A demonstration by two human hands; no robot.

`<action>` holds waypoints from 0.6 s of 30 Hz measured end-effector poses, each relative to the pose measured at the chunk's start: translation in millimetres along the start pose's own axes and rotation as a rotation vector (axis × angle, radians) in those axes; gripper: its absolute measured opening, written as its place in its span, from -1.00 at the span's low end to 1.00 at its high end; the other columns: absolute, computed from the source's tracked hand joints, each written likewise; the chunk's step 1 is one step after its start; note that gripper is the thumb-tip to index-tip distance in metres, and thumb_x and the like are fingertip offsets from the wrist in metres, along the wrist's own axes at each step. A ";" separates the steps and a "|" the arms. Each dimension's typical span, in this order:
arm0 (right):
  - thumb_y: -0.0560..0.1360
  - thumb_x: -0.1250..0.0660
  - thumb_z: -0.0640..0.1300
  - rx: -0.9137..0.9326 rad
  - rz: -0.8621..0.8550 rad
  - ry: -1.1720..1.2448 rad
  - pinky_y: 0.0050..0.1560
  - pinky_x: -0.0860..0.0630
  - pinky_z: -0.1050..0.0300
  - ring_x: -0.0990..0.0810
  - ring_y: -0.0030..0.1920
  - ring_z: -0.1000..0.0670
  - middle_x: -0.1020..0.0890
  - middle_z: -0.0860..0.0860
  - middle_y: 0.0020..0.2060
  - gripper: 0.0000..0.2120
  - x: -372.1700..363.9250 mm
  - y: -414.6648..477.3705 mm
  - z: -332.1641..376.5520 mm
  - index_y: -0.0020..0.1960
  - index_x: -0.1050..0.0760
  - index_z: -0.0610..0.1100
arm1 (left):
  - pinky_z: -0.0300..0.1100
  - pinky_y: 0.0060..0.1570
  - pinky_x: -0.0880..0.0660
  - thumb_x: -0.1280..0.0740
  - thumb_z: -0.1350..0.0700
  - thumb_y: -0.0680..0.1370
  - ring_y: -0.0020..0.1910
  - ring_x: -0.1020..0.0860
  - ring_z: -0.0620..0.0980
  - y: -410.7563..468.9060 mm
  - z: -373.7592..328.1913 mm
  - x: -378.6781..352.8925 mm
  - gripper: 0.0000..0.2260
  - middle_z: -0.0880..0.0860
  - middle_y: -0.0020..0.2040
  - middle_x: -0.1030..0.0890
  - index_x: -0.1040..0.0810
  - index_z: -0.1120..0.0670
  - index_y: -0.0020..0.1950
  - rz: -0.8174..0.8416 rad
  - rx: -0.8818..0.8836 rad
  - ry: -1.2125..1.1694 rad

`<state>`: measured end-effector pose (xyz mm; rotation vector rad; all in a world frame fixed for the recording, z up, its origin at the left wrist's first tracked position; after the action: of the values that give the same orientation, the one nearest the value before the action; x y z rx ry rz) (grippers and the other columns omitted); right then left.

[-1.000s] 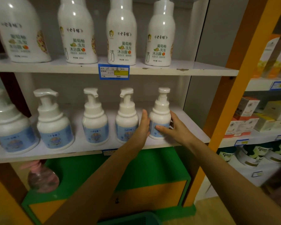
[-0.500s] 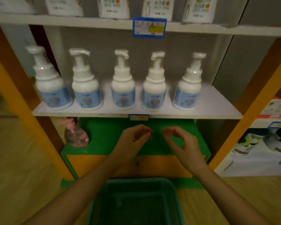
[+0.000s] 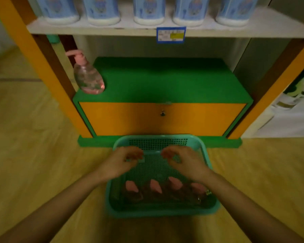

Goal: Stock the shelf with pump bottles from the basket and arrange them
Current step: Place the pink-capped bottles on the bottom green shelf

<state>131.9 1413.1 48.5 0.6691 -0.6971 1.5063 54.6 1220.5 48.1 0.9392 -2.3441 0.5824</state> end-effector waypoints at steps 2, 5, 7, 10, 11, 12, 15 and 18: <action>0.43 -0.33 -0.10 -0.039 0.176 -0.112 0.28 -0.41 0.08 -0.44 0.24 0.09 -0.51 0.06 0.25 -0.55 -31.0 -8.0 -11.5 0.30 -0.37 0.03 | -0.33 0.16 -0.39 -0.33 0.29 0.44 0.22 -0.38 -0.17 -11.3 30.9 -15.8 -0.52 -0.11 0.24 -0.40 -0.36 0.08 0.34 0.186 0.084 0.043; 0.40 -0.34 0.11 -0.008 0.265 -0.323 0.26 -0.31 0.03 -0.41 0.30 -0.06 -0.47 -0.02 0.30 -0.43 -68.2 -13.4 -25.2 0.35 -0.29 0.01 | -0.48 0.11 -0.37 -0.37 0.27 0.40 0.26 -0.35 -0.19 -24.3 67.4 -37.2 -0.39 -0.13 0.28 -0.34 -0.24 0.07 0.41 0.389 0.115 0.043; 0.37 -0.34 0.17 0.033 0.253 -0.400 0.20 -0.27 0.07 -0.45 0.25 -0.04 -0.52 0.01 0.24 -0.44 -85.4 -13.1 -30.6 0.30 -0.33 0.00 | -0.52 0.11 -0.35 -0.40 0.24 0.39 0.19 -0.41 -0.27 -27.7 81.6 -48.1 -0.44 -0.16 0.21 -0.43 -0.31 0.06 0.36 0.334 0.066 0.082; 0.37 -0.32 0.15 0.062 0.169 -0.399 0.02 -0.19 0.14 -0.53 0.08 0.00 -0.59 0.05 0.09 -0.61 -101.2 -11.4 -32.9 0.14 -0.42 0.03 | -0.59 0.00 -0.37 -0.44 0.12 0.39 0.01 -0.49 -0.39 -26.6 92.3 -58.9 -0.62 -0.28 0.03 -0.48 -0.48 -0.01 0.18 0.153 -0.019 0.019; 0.39 -0.31 0.13 0.061 0.140 -0.398 0.02 -0.20 0.13 -0.53 0.06 0.01 -0.59 0.06 0.08 -0.64 -104.6 -10.7 -32.8 0.13 -0.43 0.02 | -0.59 -0.01 -0.39 -0.44 0.11 0.40 0.02 -0.50 -0.39 -25.5 94.8 -61.0 -0.67 -0.28 0.01 -0.51 -0.51 -0.03 0.13 0.118 -0.033 0.006; 0.41 -0.29 0.11 0.056 0.110 -0.395 0.04 -0.22 0.13 -0.53 0.04 0.02 -0.59 0.06 0.08 -0.68 -107.2 -9.9 -32.8 0.12 -0.43 0.02 | -0.56 -0.01 -0.41 -0.42 0.11 0.41 0.03 -0.50 -0.38 -24.0 97.3 -63.3 -0.73 -0.25 0.00 -0.55 -0.53 -0.04 0.09 0.096 -0.045 -0.003; 0.48 -0.19 0.04 0.024 0.013 -0.352 0.02 -0.25 0.16 -0.53 -0.01 0.02 -0.59 0.03 0.06 -0.78 -112.7 -9.5 -31.5 0.07 -0.44 -0.02 | -0.46 0.00 -0.48 -0.38 0.11 0.44 0.03 -0.55 -0.29 -20.7 103.3 -67.9 -0.82 -0.14 -0.01 -0.62 -0.58 -0.03 0.03 0.078 -0.072 -0.049; 0.52 -0.14 -0.01 -0.018 -0.041 -0.326 0.02 -0.34 0.16 -0.52 -0.03 -0.01 -0.56 -0.01 0.06 -0.80 -118.5 -10.8 -29.0 0.06 -0.42 -0.07 | -0.41 -0.02 -0.51 -0.38 0.14 0.44 0.00 -0.59 -0.26 -21.1 104.3 -69.1 -0.82 -0.12 -0.02 -0.65 -0.60 -0.01 0.03 0.038 -0.066 -0.109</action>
<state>148.1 1359.2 -60.3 0.9212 -0.9365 1.3647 78.4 1181.3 -70.2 0.9191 -2.4671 0.4760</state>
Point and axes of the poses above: each hand's wrist, its own y-axis towards the middle knuckle, its own x-axis out of the back of the hand, z = x × y, the point moved 3 cm from there along y, towards the middle knuckle
